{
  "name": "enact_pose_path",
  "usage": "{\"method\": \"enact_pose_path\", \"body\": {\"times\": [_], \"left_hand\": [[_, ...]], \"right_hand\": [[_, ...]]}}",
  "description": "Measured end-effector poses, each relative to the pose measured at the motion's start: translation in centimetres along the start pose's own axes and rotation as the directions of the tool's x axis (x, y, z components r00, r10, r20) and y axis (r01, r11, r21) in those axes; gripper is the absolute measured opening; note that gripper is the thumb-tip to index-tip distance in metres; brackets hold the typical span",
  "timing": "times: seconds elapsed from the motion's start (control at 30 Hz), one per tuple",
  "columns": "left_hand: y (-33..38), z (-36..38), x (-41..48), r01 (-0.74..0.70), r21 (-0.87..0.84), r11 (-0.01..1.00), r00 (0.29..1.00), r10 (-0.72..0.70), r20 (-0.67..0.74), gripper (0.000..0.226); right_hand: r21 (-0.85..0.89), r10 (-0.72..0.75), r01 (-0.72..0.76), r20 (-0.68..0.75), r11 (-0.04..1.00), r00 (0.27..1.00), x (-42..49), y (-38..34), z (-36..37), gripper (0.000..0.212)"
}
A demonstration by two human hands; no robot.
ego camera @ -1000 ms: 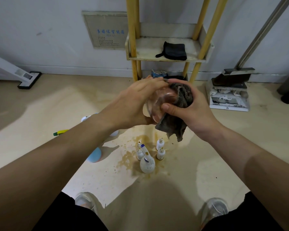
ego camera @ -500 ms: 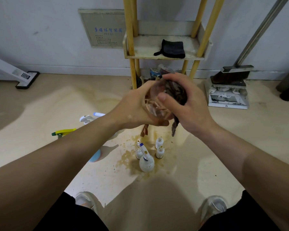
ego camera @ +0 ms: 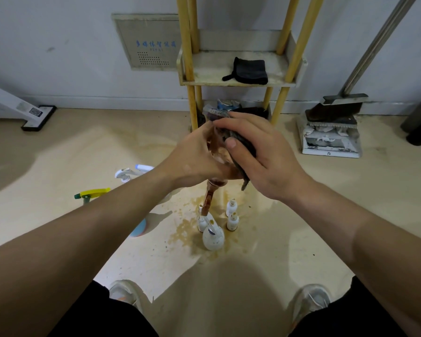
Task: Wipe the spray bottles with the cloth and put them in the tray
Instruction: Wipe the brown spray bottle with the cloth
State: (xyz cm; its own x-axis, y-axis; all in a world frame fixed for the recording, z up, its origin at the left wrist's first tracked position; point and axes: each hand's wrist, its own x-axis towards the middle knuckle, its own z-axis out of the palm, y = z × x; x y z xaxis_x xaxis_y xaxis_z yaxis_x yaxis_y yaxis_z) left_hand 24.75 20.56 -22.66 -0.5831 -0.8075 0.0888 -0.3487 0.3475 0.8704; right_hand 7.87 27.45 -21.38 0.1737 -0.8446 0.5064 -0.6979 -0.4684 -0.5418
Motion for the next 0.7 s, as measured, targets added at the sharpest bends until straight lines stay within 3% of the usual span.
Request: {"method": "enact_pose_path", "body": {"times": [0.17, 0.27, 0.4, 0.57, 0.7], "left_hand": [[0.0, 0.2, -0.1, 0.002, -0.042, 0.999, 1.000, -0.001, 0.012, 0.087], [0.1, 0.5, -0.2, 0.000, -0.045, 0.999, 1.000, 0.001, 0.018, 0.088], [-0.3, 0.6, -0.2, 0.001, -0.055, 0.998, 0.999, 0.002, 0.041, 0.088], [-0.5, 0.5, -0.3, -0.006, -0.047, 0.999, 0.999, 0.009, 0.051, 0.083], [-0.3, 0.5, -0.4, -0.007, -0.017, 1.000, 0.998, 0.009, 0.063, 0.081]], "right_hand": [[-0.053, -0.033, 0.036, 0.049, 0.998, 0.998, 0.2, -0.3, -0.5, 0.035], [0.044, 0.117, -0.118, 0.020, 0.992, 0.993, 0.6, 0.3, -0.6, 0.033], [0.270, 0.361, -0.358, 0.042, 0.894, 0.932, 0.7, 1.6, -0.7, 0.030], [0.437, 0.536, -0.506, 0.064, 0.744, 0.842, 0.5, 1.9, -0.3, 0.027], [0.423, 0.606, -0.571, 0.065, 0.703, 0.793, 0.4, 2.2, 0.0, 0.025]]}}
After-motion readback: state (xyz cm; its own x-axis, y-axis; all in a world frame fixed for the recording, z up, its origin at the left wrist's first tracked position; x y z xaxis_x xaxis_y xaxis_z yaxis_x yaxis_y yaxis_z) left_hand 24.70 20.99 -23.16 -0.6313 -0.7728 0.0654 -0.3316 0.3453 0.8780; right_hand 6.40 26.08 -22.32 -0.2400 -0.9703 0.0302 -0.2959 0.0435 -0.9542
